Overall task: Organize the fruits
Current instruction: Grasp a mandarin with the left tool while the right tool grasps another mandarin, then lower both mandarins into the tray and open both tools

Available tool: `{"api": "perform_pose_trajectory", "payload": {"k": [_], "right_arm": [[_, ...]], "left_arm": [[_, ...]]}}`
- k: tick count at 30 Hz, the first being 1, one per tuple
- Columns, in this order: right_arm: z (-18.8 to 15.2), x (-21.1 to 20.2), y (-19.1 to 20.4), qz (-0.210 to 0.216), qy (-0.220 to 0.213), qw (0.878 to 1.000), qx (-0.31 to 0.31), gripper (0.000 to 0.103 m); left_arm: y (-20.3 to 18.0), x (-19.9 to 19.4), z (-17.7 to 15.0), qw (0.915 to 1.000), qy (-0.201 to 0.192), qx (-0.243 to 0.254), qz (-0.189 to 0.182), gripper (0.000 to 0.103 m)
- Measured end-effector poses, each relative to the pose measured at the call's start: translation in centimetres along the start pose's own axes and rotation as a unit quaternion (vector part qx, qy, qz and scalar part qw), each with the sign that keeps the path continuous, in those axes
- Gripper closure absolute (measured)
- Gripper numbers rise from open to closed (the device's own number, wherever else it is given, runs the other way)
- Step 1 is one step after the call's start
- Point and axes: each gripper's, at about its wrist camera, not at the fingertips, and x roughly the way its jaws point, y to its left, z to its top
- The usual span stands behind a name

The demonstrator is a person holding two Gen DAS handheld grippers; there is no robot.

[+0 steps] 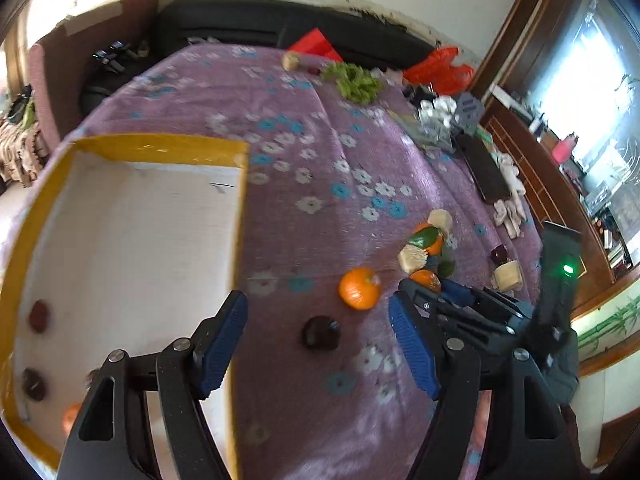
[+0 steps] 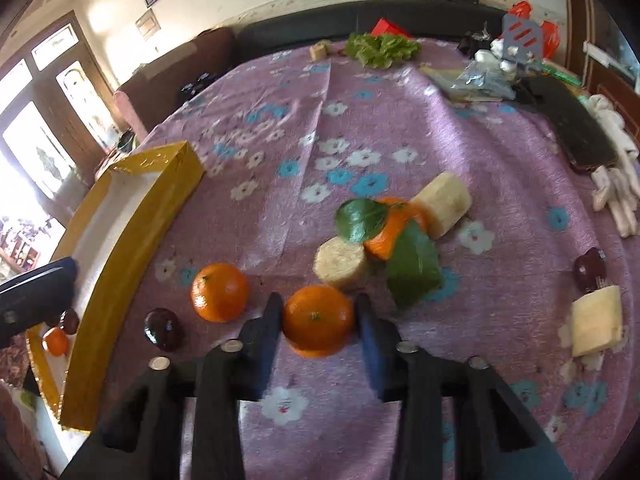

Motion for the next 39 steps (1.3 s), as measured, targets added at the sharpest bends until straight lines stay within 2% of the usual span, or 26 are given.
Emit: {"api": "perform_pose_trajectory", "payload": {"k": [9, 11, 12, 13, 17, 21, 24, 28, 35, 39], "right_arm": [[-0.1, -1.5, -3.8, 0.012, -0.008, 0.997, 0.076, 0.065], [0.0, -1.7, -4.5, 0.013, -0.011, 0.996, 0.088, 0.065], [0.1, -1.6, -4.8, 0.012, -0.012, 0.996, 0.093, 0.065], [0.1, -1.6, -4.9, 0.009, -0.013, 0.995, 0.095, 0.065], [0.2, -2.0, -4.9, -0.001, -0.023, 0.996, 0.091, 0.065], [0.2, -2.6, -4.5, -0.007, -0.039, 0.996, 0.081, 0.065], [0.2, -2.8, -4.0, -0.009, -0.048, 0.996, 0.070, 0.065], [0.0, -3.0, -2.7, -0.007, -0.056, 0.997, 0.048, 0.065], [-0.5, -4.5, 2.2, -0.028, -0.076, 0.997, -0.017, 0.065], [-0.3, -5.9, 7.6, 0.025, -0.068, 0.996, -0.051, 0.064]], "left_arm": [[-3.7, 6.8, 1.1, 0.9968, 0.047, 0.057, 0.031, 0.031], [-4.2, 8.1, 1.0, 0.9949, 0.055, 0.074, 0.041, 0.041], [-4.4, 8.5, 1.0, 0.9935, 0.059, 0.085, 0.048, 0.059], [-4.7, 8.9, 0.8, 0.9919, 0.063, 0.096, 0.055, 0.069], [-5.2, 8.6, 0.3, 0.9907, 0.045, 0.109, 0.068, 0.070], [-4.7, 5.7, 0.1, 0.9952, 0.017, 0.085, 0.046, 0.070], [-3.9, 1.9, -0.5, 0.9967, -0.016, 0.073, 0.034, 0.070], [-1.3, -2.7, -1.7, 0.9971, -0.052, 0.044, 0.034, 0.070], [6.0, -8.6, -3.7, 0.9928, -0.090, -0.015, 0.077, 0.069], [11.1, -10.4, -4.6, 0.9886, -0.094, -0.056, 0.103, 0.069]]}}
